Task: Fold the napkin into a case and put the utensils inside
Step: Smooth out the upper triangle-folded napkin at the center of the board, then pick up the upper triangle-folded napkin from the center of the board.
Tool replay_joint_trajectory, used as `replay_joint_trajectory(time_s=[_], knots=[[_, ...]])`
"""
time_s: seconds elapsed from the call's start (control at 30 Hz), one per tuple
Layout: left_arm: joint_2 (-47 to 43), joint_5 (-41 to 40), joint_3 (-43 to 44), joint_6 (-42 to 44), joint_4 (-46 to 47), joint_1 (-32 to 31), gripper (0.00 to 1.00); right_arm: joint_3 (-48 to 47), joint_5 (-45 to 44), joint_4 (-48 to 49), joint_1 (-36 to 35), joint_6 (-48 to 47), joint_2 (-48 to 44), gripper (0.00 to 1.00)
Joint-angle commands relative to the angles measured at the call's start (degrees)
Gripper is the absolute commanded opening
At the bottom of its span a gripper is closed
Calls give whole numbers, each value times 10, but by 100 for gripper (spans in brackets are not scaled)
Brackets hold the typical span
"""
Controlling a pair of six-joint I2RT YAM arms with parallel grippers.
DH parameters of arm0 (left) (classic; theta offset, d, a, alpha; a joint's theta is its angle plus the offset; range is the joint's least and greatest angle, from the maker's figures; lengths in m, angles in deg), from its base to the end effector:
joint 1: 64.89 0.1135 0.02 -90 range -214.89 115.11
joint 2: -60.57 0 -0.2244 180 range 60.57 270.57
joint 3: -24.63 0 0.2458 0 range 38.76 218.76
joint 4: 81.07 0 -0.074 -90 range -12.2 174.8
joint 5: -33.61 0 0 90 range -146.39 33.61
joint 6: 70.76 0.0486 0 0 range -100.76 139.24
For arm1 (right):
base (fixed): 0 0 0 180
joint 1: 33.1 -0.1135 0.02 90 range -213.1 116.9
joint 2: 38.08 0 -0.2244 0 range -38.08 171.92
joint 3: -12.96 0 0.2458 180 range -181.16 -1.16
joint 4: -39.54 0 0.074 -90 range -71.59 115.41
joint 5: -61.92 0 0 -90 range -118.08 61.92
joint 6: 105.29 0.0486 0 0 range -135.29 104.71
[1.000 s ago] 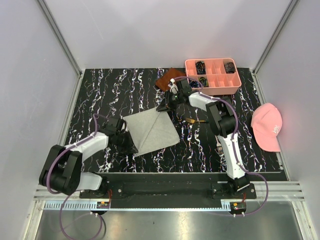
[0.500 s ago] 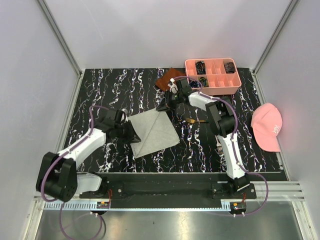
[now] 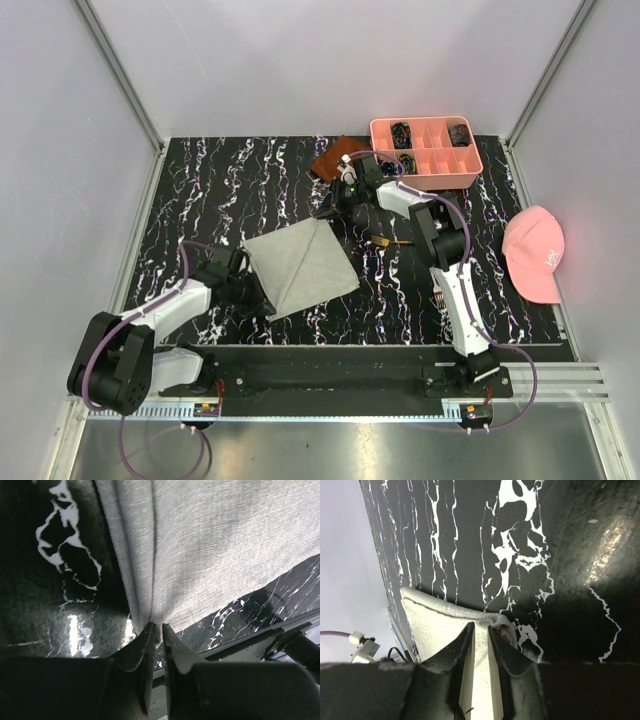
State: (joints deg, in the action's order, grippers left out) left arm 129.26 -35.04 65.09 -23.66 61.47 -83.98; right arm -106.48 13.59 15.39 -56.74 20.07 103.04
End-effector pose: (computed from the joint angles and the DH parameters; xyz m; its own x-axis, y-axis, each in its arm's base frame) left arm 0.1871 -0.0835 0.0976 -0.9346 -0.3474 -0.0757 -0.2594 0.8117 -0.5233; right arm 0.4450 0.2301 0.0844 -0.9548 0.0539 -0.2923 -0.2101 0.5730 0.7921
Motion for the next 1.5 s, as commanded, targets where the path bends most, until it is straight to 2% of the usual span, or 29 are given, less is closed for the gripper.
replay_joint_trajectory(time_s=[0.0,0.13,0.23,0.3,0.43,0.57,0.8,1.0,1.23,1.33,1.47], knots=[[-35,-17,51,15,-44,-1,19,-31,-4,-25,3,-28,-1,25],[-32,-31,125,39,-78,15,26,-33,-16,-46,3,-42,-21,26],[1,-18,169,61,-72,63,26,-24,-13,-47,3,-40,-39,30],[42,-21,202,77,-66,99,26,-17,-13,-48,3,-40,-56,33],[125,-15,264,98,-68,149,33,13,-22,-56,0,-46,-91,42],[195,-46,323,108,-66,160,43,35,-45,-70,-13,-62,-128,51],[288,-72,389,98,-79,166,47,38,-41,-74,-55,-65,-124,52],[327,-120,416,93,-94,167,45,35,-48,-72,-72,-82,-93,47],[381,-133,438,101,-101,169,27,33,-94,-112,-76,-116,-94,43],[378,-137,435,105,-99,169,28,29,-141,-148,-93,-137,-122,45],[367,-133,422,108,-95,170,33,31,-201,-189,-139,-153,-159,55]])
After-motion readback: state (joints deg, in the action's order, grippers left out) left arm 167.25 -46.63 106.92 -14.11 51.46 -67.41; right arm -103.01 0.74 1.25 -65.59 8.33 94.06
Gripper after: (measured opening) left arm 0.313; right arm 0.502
